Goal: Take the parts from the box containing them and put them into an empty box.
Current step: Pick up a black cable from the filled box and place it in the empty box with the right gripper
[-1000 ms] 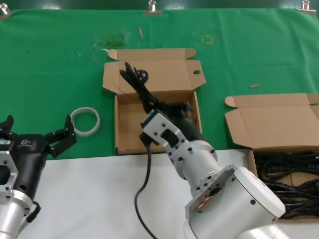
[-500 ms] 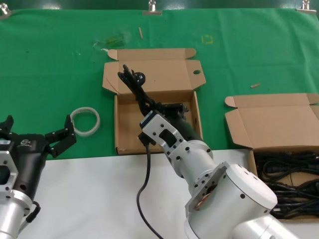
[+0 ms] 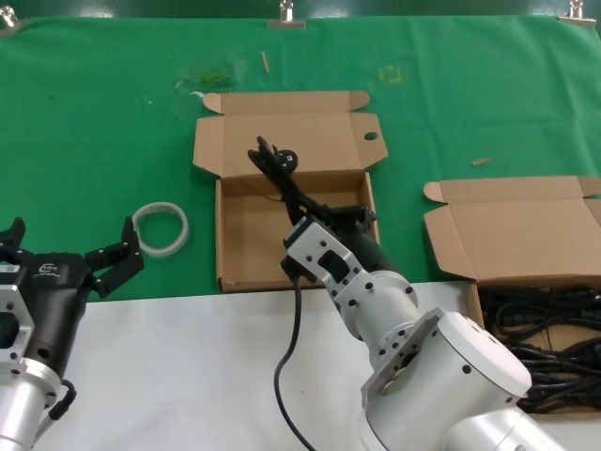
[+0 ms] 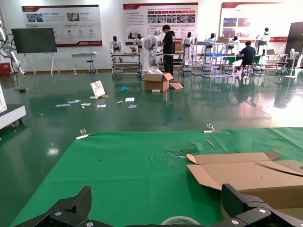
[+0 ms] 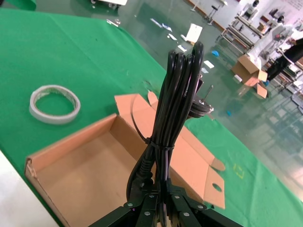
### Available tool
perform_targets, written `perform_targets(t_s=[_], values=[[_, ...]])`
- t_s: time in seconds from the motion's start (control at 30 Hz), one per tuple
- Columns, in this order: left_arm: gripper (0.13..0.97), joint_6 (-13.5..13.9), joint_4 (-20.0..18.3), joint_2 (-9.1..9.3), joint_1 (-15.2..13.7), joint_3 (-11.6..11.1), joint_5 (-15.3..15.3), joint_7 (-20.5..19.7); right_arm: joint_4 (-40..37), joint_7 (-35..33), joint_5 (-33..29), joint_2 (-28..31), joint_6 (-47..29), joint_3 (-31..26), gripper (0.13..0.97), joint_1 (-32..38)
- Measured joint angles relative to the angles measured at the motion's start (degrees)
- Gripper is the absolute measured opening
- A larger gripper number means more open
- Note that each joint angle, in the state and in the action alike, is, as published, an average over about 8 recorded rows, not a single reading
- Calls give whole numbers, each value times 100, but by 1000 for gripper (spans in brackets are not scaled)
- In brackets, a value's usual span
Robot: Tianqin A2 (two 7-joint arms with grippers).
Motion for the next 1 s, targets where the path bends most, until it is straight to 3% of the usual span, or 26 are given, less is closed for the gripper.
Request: perform_targets(t_s=[1.0], values=[[966,0,0,0,0,0,0,0,-65,109,0,3,-58,193,171,-173]])
